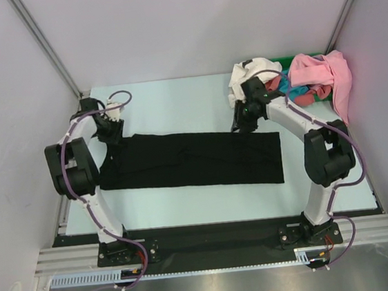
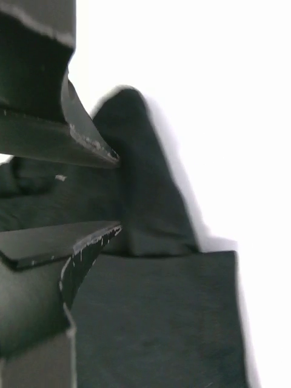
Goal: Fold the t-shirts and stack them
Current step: Fold the tshirt
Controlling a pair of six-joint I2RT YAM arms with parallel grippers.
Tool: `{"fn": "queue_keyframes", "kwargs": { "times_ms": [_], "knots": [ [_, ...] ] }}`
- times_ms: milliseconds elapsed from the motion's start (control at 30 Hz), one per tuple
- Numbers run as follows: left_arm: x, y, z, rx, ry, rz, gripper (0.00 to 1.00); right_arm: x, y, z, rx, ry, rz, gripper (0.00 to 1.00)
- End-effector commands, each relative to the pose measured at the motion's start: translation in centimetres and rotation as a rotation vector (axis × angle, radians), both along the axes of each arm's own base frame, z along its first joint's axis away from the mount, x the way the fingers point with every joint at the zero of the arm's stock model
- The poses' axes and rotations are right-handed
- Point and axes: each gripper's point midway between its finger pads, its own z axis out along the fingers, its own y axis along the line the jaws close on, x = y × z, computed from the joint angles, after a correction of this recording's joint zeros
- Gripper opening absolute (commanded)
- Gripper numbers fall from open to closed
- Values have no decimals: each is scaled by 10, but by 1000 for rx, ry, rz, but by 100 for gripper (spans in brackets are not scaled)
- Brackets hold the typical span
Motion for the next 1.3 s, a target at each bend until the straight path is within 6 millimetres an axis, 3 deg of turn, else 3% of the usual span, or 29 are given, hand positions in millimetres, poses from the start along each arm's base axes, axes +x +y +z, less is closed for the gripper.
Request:
{"fn": "queue_keyframes", "kwargs": {
  "times_ms": [0, 167, 400, 567, 633, 767, 867, 1000, 1200, 1267],
  "knots": [
    [24, 3, -4, 37, -2, 40, 45, -10, -36, -10, -51, 15, -53, 40],
    [44, 17, -25, 73, 29, 102, 45, -11, -77, -27, -100, 42, -139, 40],
    [84, 38, -20, 136, -42, 216, 50, -12, -127, -47, -223, 90, -195, 41],
    [93, 32, 8, 70, -78, 224, 58, -8, -159, -44, -316, 78, -208, 42],
    [91, 29, 34, 0, -118, 227, 61, -9, -168, -46, -362, 92, -207, 44],
    [74, 48, 53, -16, -138, 289, 68, -8, -180, -57, -419, 124, -187, 47],
    [53, 59, 40, 20, -92, 313, 69, -5, -183, -67, -430, 144, -175, 47],
    [30, 47, 2, -7, 9, 296, 69, -1, -181, -78, -425, 164, -157, 46],
    [31, 33, -38, 5, 104, 272, 68, 2, -180, -85, -404, 169, -158, 37],
    [34, 32, -45, 17, 121, 280, 61, 1, -177, -86, -388, 170, -163, 31]
  ]
}}
